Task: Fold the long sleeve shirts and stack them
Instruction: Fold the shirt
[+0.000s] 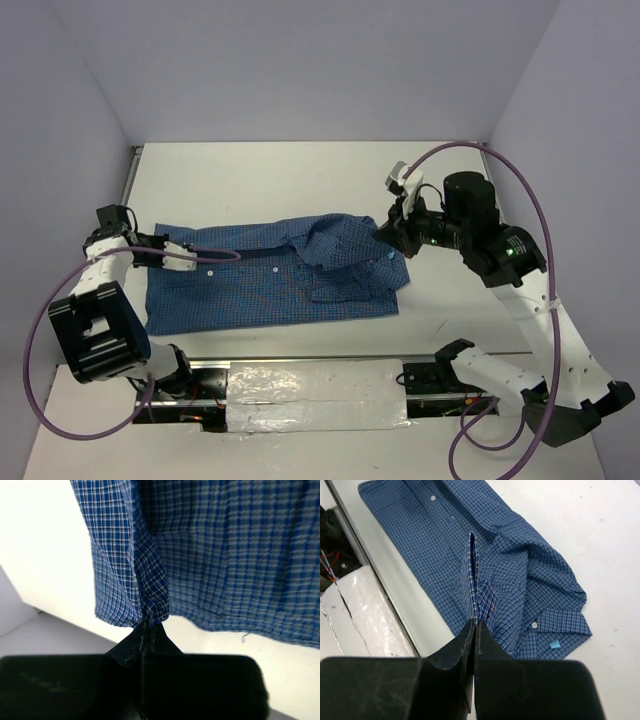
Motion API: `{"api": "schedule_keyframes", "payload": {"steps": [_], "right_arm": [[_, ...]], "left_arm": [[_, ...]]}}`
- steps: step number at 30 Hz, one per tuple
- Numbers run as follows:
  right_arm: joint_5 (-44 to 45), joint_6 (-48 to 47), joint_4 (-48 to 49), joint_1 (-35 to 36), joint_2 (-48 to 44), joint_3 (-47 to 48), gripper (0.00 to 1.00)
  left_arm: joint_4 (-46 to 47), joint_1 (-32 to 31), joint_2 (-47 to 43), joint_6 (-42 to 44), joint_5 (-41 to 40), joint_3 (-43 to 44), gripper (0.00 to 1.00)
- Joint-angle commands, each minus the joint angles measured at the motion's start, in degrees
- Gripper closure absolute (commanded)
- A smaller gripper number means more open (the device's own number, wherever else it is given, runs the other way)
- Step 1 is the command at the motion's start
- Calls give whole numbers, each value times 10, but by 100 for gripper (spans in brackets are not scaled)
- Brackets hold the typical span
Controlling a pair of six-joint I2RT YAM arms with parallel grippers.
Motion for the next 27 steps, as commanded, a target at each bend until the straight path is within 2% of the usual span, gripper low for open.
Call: {"api": "schedule_keyframes", "payload": {"steps": [1, 7, 11, 13, 14, 16, 18, 19, 21, 22, 23, 24, 25, 26, 27], "right_arm": [[2, -24, -31, -4, -27, 39, 100], [-24, -30, -60, -8, -27, 50, 100], [-76, -28, -65, -8, -15, 40, 100], [-107, -19, -42, -8, -10, 0, 100], [-118, -1, -30, -8, -8, -18, 100], [-166, 25, 27, -4, -4, -66, 100], [-193, 60, 76, 8, 1, -98, 100], [-193, 67, 89, 13, 2, -105, 100], [-184, 80, 120, 17, 8, -118, 100], [-182, 84, 132, 20, 9, -123, 100], [-184, 92, 141, 20, 14, -126, 100], [-182, 96, 157, 20, 24, -126, 100], [-180, 97, 165, 23, 29, -127, 100], [-173, 103, 179, 23, 40, -126, 100], [-155, 109, 191, 25, 45, -126, 100]], "left_arm": [[37, 4, -12, 86, -13, 5, 100], [29, 4, -16, 147, -24, -14, 100], [22, 4, -19, 162, -45, -32, 100], [-2, 4, -23, 179, -52, -46, 66], [-3, 4, -26, 184, -58, -59, 35], [9, 4, -31, 175, -63, -69, 27], [36, 4, -23, 109, -58, -58, 23], [30, 4, -16, 44, -51, -20, 22], [-1, 5, 14, -33, -7, 42, 21], [-24, 5, 26, -107, 14, 119, 7], [-87, 4, 50, -131, 38, 158, 7], [-127, 4, 59, -150, 97, 198, 7], [-168, 1, 66, -170, 134, 266, 1], [-233, -6, 72, -184, 171, 291, 1], [-254, -18, 70, -209, 228, 313, 1]]}}
